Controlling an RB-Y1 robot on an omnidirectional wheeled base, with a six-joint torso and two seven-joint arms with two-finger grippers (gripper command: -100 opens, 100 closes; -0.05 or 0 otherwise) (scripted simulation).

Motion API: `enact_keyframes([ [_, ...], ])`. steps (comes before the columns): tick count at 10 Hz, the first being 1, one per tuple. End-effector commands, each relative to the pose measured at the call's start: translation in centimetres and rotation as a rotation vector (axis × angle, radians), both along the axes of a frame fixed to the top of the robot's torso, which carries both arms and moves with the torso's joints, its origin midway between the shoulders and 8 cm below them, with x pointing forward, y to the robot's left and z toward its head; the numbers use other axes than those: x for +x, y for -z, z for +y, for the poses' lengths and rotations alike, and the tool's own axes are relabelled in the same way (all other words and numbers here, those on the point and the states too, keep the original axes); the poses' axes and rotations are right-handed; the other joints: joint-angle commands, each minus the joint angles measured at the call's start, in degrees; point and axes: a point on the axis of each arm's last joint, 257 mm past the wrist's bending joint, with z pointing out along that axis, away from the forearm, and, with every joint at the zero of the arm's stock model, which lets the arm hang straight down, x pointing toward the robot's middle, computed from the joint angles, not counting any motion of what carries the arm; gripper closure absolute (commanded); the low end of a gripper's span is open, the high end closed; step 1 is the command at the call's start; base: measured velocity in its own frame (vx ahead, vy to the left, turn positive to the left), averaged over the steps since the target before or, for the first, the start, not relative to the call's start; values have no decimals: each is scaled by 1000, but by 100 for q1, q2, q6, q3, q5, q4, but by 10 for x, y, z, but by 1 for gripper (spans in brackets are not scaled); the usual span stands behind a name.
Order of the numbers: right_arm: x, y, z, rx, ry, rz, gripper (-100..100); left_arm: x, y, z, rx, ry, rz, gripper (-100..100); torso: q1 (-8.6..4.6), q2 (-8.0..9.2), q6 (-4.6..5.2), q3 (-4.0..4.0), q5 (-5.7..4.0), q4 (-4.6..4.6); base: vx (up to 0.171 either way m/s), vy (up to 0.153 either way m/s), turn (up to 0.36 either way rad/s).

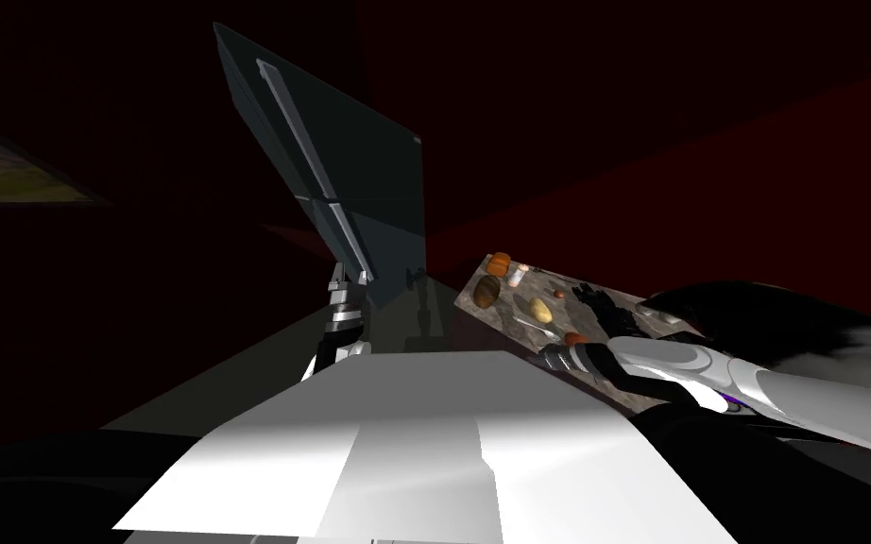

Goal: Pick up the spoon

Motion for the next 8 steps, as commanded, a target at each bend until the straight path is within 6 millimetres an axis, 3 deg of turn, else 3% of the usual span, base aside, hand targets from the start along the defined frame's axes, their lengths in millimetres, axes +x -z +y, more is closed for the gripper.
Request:
enact_keyframes([
  [1,1,-3,-6,-22,-20,12,-100,0,0,0,0,0,0,0,0,0,0,0,0,0,23,14,-1],
  [2,-5,-1,-22,-70,-31,40,-100,0,0,0,0,0,0,0,-4,9,2,5,-1,2,29,24,248],
  [6,-11,-6,-52,-182,-91,104,-100,0,0,0,0,0,0,0,-3,5,1,3,-1,1,34,17,186],
  [8,-3,-10,-52,-194,-114,95,-100,0,0,0,0,0,0,0,-7,8,2,5,-2,2,19,0,70],
])
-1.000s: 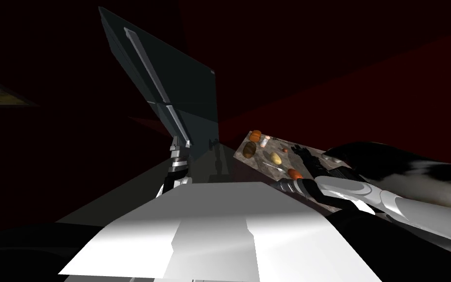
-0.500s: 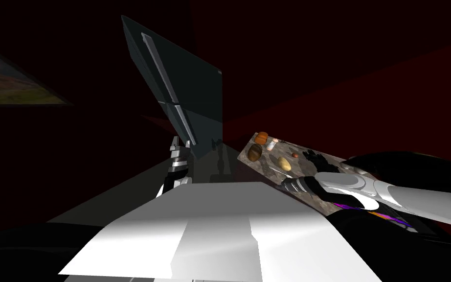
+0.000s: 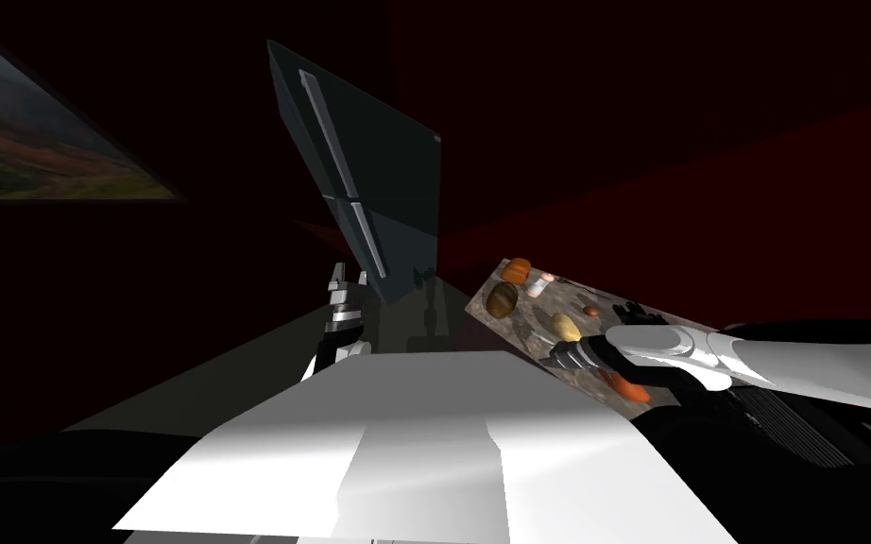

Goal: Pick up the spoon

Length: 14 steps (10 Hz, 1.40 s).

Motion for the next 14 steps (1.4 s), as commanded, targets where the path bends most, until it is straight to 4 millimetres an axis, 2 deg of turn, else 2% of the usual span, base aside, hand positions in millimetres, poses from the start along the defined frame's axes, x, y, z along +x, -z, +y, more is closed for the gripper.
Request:
enact_keyframes([
  [1,-3,0,-3,-5,0,7,-100,0,0,0,0,0,0,0,0,0,0,0,0,0,2,0,-13],
  [2,-7,-2,-14,-47,-20,35,-100,0,0,0,0,0,0,0,-1,7,2,4,-1,2,15,0,227],
  [5,-12,-4,-24,-83,-39,63,-100,0,0,0,0,0,0,0,-7,-4,-6,-2,-1,-1,21,-17,178],
  [8,-38,-3,-39,-143,-68,150,-100,0,0,0,0,0,0,0,-14,-6,-7,-4,-3,-2,19,-49,314],
  [9,-38,-3,-39,-143,-68,150,-100,0,0,0,0,0,0,0,-25,-4,-2,-3,-6,-2,10,-63,87],
  [11,-60,0,-39,-152,-71,204,-100,0,0,0,0,0,0,0,-19,5,-1,3,-5,1,-4,-52,250],
  [12,-60,0,-39,-152,-71,204,-100,0,0,0,0,0,0,0,-21,5,-2,3,-6,1,-10,-62,115],
  [14,-82,3,-36,-148,-64,249,-100,0,0,0,0,0,0,0,-22,12,2,7,-6,3,-20,-65,182],
])
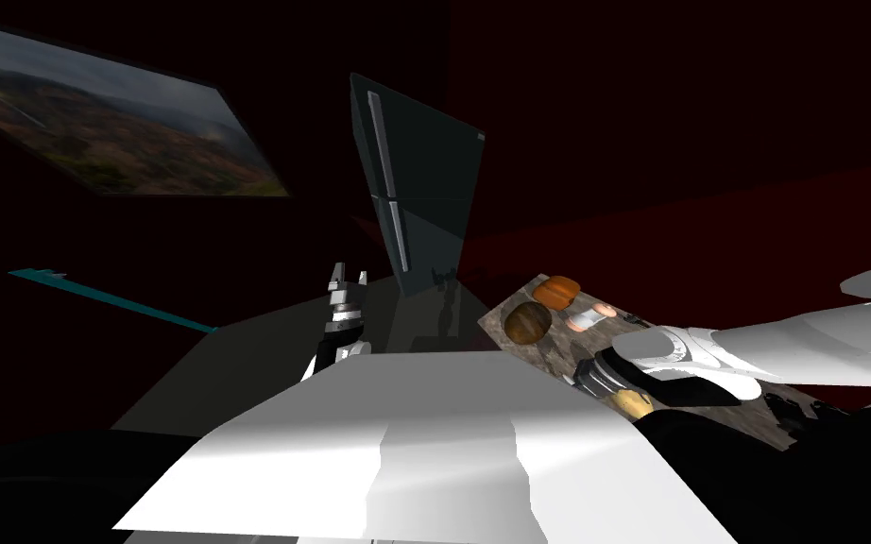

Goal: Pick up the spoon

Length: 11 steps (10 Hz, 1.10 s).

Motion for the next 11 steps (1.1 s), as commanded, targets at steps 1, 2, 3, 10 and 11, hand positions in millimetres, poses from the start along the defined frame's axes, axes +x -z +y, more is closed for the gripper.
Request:
enact_keyframes([
  [1,-22,3,4,7,17,41,-100,0,0,0,0,0,0,0,0,0,0,0,0,0,-26,-91,248],
  [2,-26,4,5,9,21,48,-100,0,0,0,0,0,0,0,-7,2,1,1,-2,0,-40,-85,119],
  [3,-23,4,6,7,17,40,-100,0,0,0,0,0,0,0,-8,6,4,4,-3,2,-19,-35,14],
  [10,-82,23,1,12,77,42,-100,0,0,0,0,0,0,0,25,-22,4,-12,5,-4,33,1,86],
  [11,-91,25,1,12,86,43,-100,0,0,0,0,0,0,0,25,-20,4,-11,5,-4,29,1,91],
])
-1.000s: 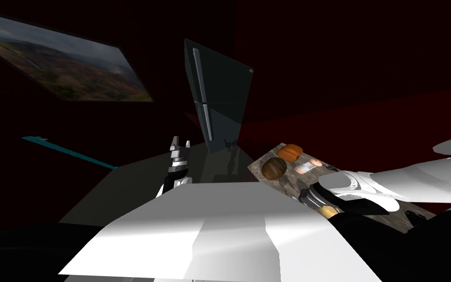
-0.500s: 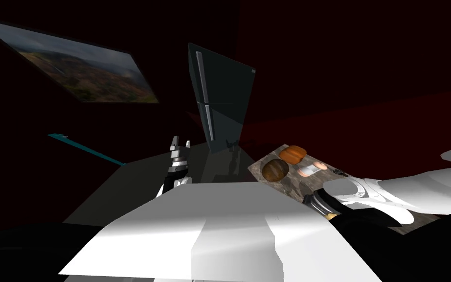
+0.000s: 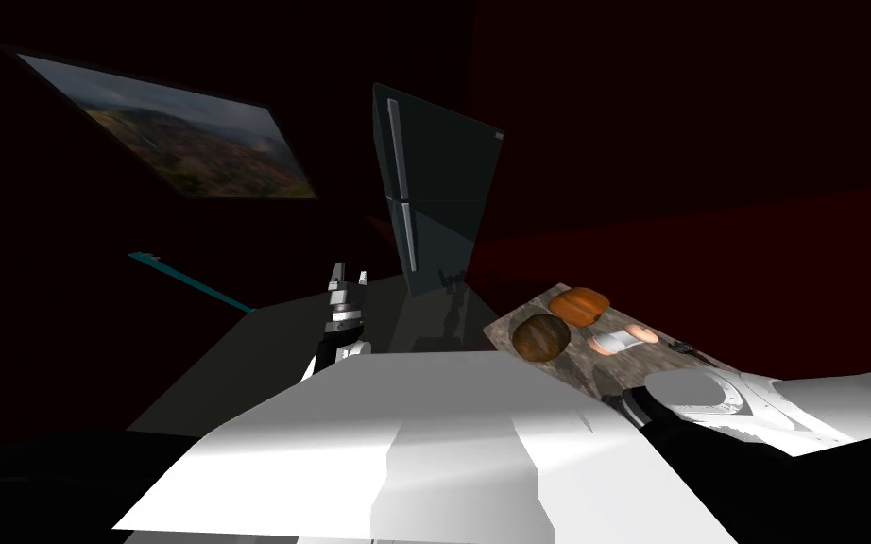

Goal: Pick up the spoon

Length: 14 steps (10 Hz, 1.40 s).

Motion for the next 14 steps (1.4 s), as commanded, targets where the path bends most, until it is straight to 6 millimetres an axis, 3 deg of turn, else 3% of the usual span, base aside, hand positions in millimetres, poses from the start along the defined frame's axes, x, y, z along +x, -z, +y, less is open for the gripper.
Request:
enact_keyframes([
  [1,-14,3,-1,-3,14,-1,-100,0,0,0,0,0,0,0,0,0,0,0,0,0,34,0,88],
  [2,-23,5,-2,-5,23,0,-100,0,0,0,0,0,0,0,0,0,1,0,0,0,40,-2,80],
  [5,-23,4,-2,-5,22,1,-100,0,0,0,0,0,0,0,-8,7,1,4,-10,2,11,-2,8],
  [6,-22,4,-2,-5,22,0,100,0,0,0,0,0,0,0,-12,9,1,6,-12,3,0,0,0],
  [10,-23,4,-1,-4,24,2,100,0,0,0,0,0,0,0,-20,12,-2,8,-15,4,0,0,0],
  [11,-23,4,-2,-4,24,2,0,0,0,0,0,0,0,0,-20,12,-2,8,-15,4,0,0,0],
  [12,-5,1,-1,-2,5,-2,100,0,0,0,0,0,0,0,-20,12,-2,8,-15,4,-27,0,-112],
  [14,-5,1,-1,-2,5,-2,100,0,0,0,0,0,0,0,-20,24,1,14,-15,7,-29,-1,-35],
])
